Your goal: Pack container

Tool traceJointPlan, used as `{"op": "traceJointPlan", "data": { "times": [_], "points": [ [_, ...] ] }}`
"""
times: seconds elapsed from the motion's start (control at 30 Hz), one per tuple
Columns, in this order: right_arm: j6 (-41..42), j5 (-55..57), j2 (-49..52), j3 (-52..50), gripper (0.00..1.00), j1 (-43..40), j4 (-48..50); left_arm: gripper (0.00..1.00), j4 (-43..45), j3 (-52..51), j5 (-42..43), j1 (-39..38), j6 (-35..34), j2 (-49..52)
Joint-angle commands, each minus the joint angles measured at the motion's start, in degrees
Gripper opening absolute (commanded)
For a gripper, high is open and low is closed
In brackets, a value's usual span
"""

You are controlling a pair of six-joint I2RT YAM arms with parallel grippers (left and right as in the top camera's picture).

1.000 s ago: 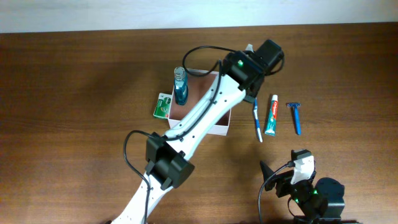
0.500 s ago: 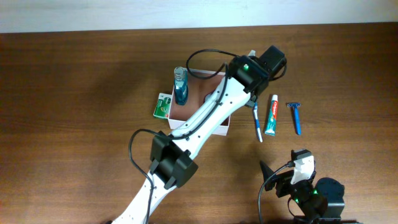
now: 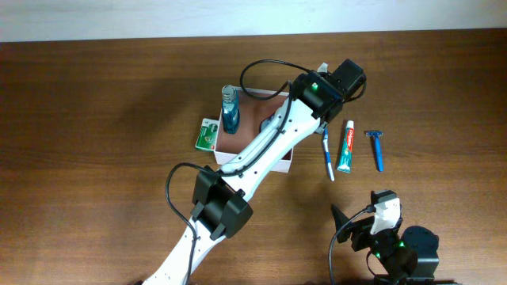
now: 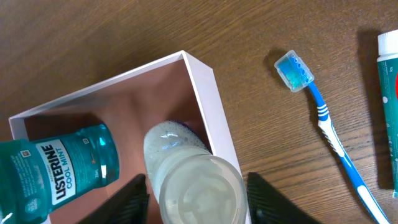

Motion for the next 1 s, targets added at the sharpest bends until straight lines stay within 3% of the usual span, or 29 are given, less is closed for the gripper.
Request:
{"op": "traceJointPlan", "data": {
  "times": [0.0,0.37,0.97],
  "points": [
    [0.5,-0.7,-0.5,-0.3,0.99,-0.3,-0.2,0.45,0.1,-0.1,-1.0,0.2,0.8,0.5],
    [0.5,-0.7,-0.5,-0.3,0.99,-0.3,-0.2,0.31,-2.0,-0.1,-1.2,0.3,0.7,-0.3],
    [0.5,-0.7,-0.5,-0.3,0.99,-0.3,-0.2,0.24,-3.1,0.0,3.1,3.7,-4.6,-8.1]
  ]
}}
